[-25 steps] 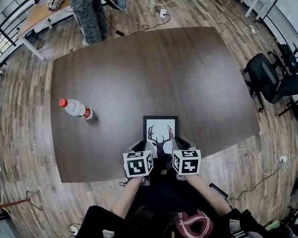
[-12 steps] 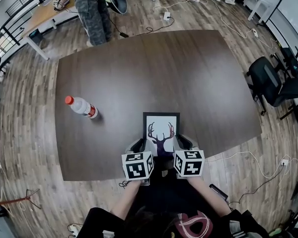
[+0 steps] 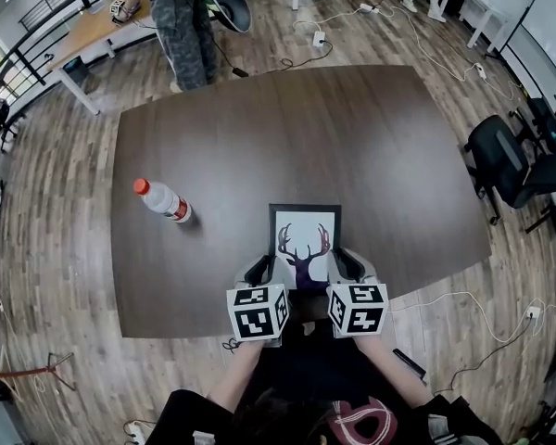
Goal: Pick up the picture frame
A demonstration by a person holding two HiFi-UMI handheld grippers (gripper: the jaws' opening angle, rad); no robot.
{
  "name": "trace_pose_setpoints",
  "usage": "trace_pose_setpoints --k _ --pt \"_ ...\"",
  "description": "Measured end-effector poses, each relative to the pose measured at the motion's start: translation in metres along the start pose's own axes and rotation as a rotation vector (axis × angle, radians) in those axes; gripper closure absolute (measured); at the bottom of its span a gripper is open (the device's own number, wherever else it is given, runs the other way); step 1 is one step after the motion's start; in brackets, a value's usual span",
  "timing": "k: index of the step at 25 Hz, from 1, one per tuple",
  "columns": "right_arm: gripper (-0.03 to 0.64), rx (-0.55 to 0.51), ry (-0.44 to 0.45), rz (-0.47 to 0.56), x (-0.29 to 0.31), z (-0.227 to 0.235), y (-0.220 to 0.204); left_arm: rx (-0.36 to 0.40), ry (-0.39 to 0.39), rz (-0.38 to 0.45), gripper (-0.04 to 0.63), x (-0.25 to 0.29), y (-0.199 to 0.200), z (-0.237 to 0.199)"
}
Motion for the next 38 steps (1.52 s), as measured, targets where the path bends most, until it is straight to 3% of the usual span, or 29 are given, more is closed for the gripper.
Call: trace_pose_setpoints --k 3,7,16,38 --pt "0.537 -0.033 -0.002 0.031 -0.002 -0.005 0.007 0.006 -0.001 0.023 0.518 -0.004 0.007 -0.002" --pt "0.540 0.016 0.010 0.048 -0.005 -0.011 0.019 0.049 0.011 0.074 0.518 -0.012 0.020 -0.005" --pt "0.540 -0.009 0.036 0.151 -0.014 -0.027 0.055 0.114 0.040 0.188 0.518 -0.031 0.059 -0.009" --pt "0.538 -0.113 0.096 0.320 -0.036 -0.079 0.087 0.211 0.102 0.350 0.518 -0.082 0.086 -0.033"
Point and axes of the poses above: the fingertips, and each gripper's own axes: x forward along the fingers, z to its right, y out of its top, the point moved 5 cm from there along -x, backward along the fingers, and after that the axes turned 10 degrees about x, right-handed, at the moved point
